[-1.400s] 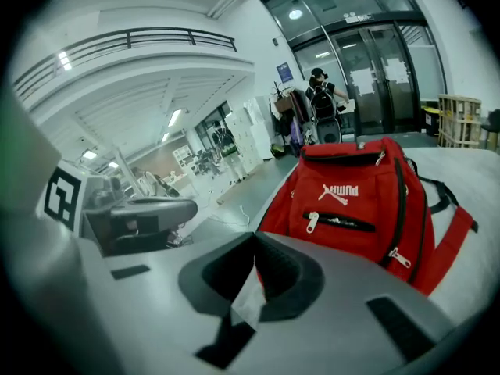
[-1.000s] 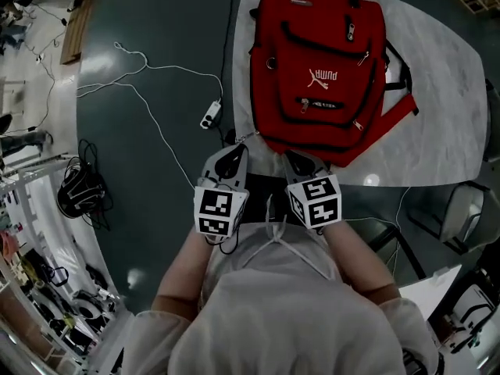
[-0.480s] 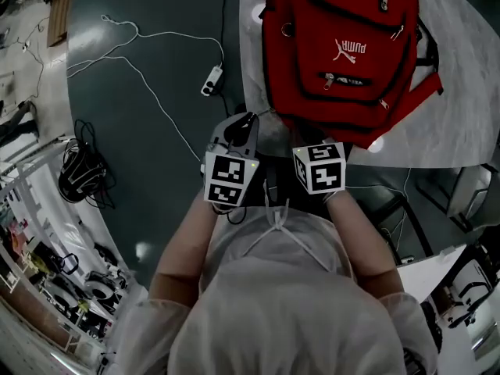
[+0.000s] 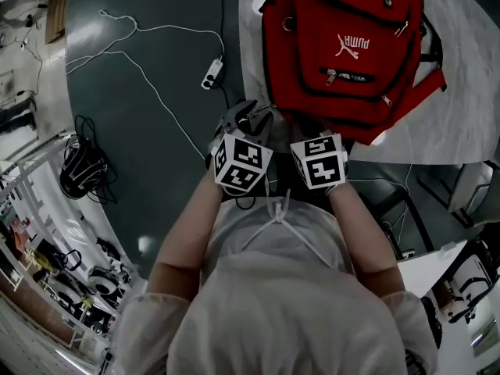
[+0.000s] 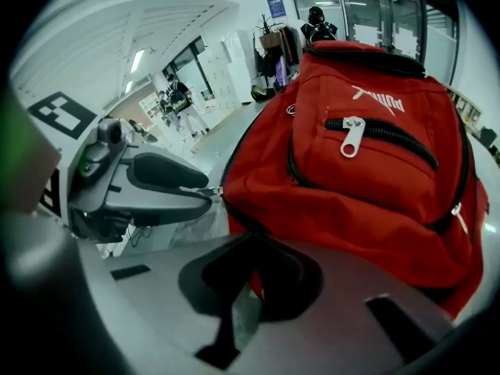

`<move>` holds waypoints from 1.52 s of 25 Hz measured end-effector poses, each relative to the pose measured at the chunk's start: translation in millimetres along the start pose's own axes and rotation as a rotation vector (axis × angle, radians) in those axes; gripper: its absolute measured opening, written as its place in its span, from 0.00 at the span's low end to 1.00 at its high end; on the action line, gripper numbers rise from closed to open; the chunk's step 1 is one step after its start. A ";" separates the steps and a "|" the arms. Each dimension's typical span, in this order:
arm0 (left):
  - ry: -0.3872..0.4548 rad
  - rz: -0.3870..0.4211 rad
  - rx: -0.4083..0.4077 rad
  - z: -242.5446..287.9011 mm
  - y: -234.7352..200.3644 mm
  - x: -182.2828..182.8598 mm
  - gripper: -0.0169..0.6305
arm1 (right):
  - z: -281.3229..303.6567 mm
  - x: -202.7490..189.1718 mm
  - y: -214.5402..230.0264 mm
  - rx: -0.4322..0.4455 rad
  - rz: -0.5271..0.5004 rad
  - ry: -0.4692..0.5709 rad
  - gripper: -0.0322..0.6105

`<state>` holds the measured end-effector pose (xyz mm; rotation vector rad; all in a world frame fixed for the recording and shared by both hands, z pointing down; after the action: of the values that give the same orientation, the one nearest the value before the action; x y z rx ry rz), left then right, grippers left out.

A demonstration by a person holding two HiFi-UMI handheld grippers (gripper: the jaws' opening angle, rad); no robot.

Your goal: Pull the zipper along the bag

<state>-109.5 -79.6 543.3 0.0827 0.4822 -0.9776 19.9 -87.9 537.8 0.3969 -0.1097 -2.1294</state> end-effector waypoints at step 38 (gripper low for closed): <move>-0.145 0.031 -0.021 11.5 -30.5 24.2 0.07 | 5.0 12.3 7.3 0.134 -0.069 -0.189 0.09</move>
<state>-119.0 -118.7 547.6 -0.0001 0.3566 -0.9411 17.8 -102.5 541.2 0.2792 -0.3533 -2.2313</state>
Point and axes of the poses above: the fingertips, and each gripper's own axes: z forward along the fingers, y to its right, x out of its top, the point moved 7 cm from there along -z, backward along the fingers, and after that the axes turned 11 degrees about -y, right-handed, at the moved point
